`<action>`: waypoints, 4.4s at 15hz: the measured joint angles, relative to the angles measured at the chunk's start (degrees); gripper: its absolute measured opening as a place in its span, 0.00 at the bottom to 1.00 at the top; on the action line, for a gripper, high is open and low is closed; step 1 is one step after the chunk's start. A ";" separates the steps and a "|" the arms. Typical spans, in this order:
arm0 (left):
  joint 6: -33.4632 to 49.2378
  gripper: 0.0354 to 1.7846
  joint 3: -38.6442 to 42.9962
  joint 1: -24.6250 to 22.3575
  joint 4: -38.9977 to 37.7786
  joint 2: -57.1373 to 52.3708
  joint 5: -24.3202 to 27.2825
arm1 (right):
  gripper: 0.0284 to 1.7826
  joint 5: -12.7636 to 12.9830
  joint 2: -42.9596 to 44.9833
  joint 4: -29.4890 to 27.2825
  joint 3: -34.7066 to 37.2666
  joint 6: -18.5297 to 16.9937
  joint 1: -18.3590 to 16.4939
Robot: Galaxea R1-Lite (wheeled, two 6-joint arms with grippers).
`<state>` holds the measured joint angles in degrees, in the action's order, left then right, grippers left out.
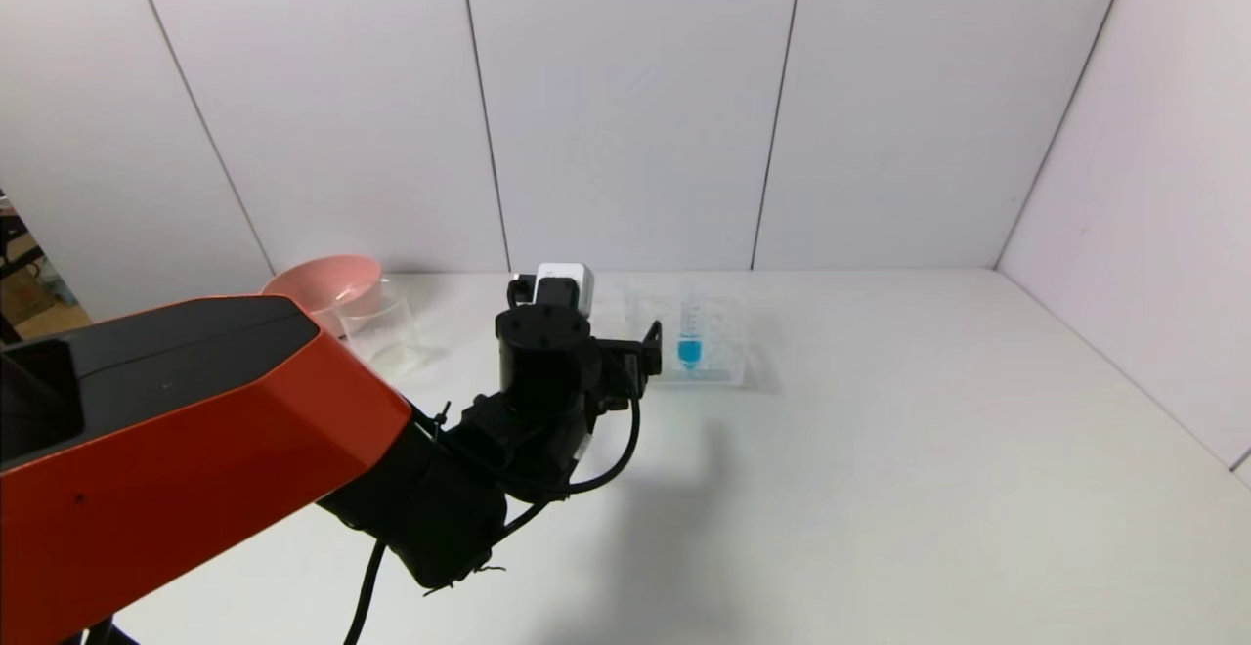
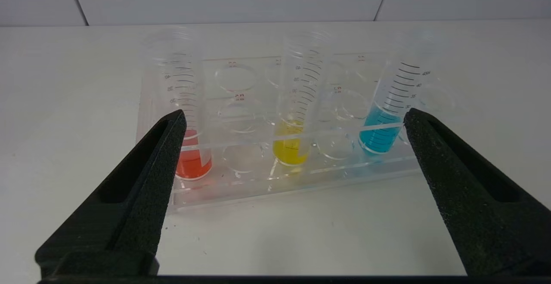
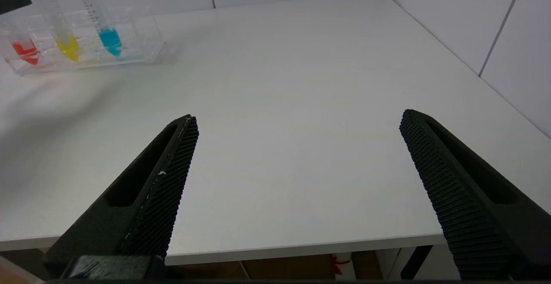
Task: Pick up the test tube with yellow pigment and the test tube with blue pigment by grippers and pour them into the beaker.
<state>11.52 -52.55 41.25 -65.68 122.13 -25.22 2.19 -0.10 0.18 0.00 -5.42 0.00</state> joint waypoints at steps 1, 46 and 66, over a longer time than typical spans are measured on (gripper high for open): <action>-0.02 0.99 -0.94 0.00 0.09 0.98 -0.02 | 0.96 0.00 0.00 0.00 0.00 0.00 0.00; -2.66 0.29 -28.12 -7.57 11.12 17.65 0.17 | 0.96 0.00 0.00 0.06 -0.02 0.00 -0.10; -2.65 0.29 -26.90 -7.33 11.54 16.08 -0.32 | 0.96 0.00 0.00 -0.02 0.00 0.00 0.00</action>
<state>8.87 -79.46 33.93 -54.14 138.20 -25.54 2.19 -0.10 0.16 0.00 -5.42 0.00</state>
